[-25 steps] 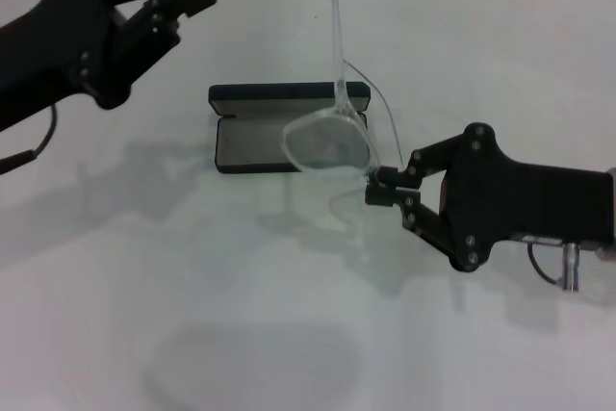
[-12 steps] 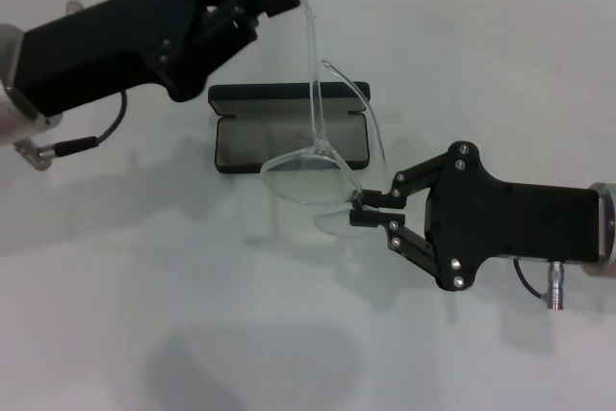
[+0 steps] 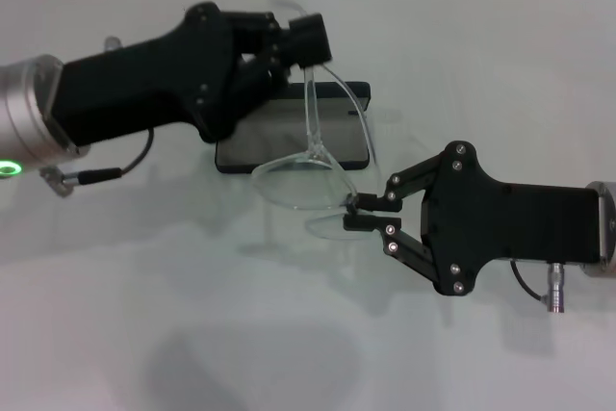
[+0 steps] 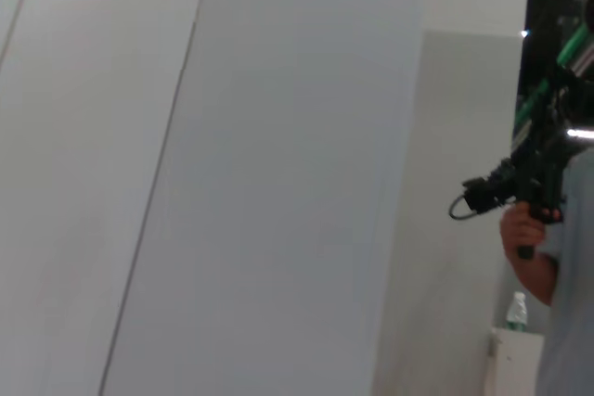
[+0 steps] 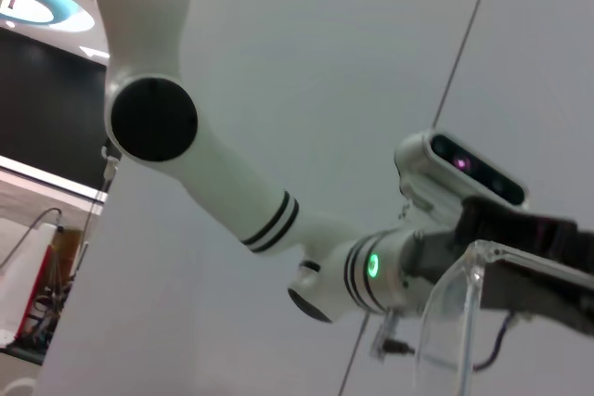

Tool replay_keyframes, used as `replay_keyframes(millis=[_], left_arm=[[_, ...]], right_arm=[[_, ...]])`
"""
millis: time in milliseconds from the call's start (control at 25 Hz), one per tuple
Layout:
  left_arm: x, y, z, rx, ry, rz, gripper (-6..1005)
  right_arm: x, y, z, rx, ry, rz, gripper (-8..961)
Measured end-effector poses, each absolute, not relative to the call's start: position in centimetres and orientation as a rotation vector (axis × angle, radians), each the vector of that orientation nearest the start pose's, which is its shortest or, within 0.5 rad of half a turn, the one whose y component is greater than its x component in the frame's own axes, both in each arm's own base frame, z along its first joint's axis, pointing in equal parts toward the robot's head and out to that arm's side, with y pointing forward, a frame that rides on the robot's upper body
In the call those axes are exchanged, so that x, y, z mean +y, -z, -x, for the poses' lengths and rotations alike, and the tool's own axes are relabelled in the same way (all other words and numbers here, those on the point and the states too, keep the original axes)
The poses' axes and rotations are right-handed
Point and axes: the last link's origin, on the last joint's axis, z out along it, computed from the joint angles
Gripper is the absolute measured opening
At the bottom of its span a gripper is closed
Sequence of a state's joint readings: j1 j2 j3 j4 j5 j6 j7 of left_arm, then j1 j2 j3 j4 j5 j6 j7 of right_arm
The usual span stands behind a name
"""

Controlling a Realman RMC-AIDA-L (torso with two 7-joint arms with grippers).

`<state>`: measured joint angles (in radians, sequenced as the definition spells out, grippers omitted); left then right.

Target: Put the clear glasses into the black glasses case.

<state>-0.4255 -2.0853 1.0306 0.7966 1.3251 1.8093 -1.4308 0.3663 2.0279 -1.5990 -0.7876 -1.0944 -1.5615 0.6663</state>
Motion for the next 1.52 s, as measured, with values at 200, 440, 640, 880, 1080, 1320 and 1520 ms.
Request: replay_keyframes(millis=[200, 440, 640, 880, 1080, 1320, 1520], left_arm=[[29.7, -2.6, 18.0, -0.316, 1.46, 2.721, 57], [29.6, -2.3, 18.4, -0.394, 1.462, 2.737, 57], [29.5, -1.8, 18.3, -0.46, 1.433, 2.797, 56], [29.5, -1.4, 18.0, -0.485, 1.404, 2.846, 56], [29.6, -1.2, 17.9, -0.524, 1.374, 2.883, 56], [29.8, -1.5, 17.8, -0.519, 1.396, 2.863, 57], [30.1, -3.0, 18.1, -0.484, 1.52, 2.714, 57]], right_arm=[[27.3, 3.6, -17.3, -0.552, -1.201, 2.629, 53], [27.4, 3.2, -17.0, -0.547, -1.231, 2.606, 53], [27.4, 3.1, -16.9, -0.545, -1.239, 2.596, 53], [27.4, 3.1, -16.9, -0.548, -1.239, 2.596, 52], [27.5, 3.1, -16.9, -0.552, -1.241, 2.595, 52], [27.4, 3.1, -16.9, -0.549, -1.241, 2.594, 52], [27.3, 3.1, -17.0, -0.546, -1.245, 2.593, 52]])
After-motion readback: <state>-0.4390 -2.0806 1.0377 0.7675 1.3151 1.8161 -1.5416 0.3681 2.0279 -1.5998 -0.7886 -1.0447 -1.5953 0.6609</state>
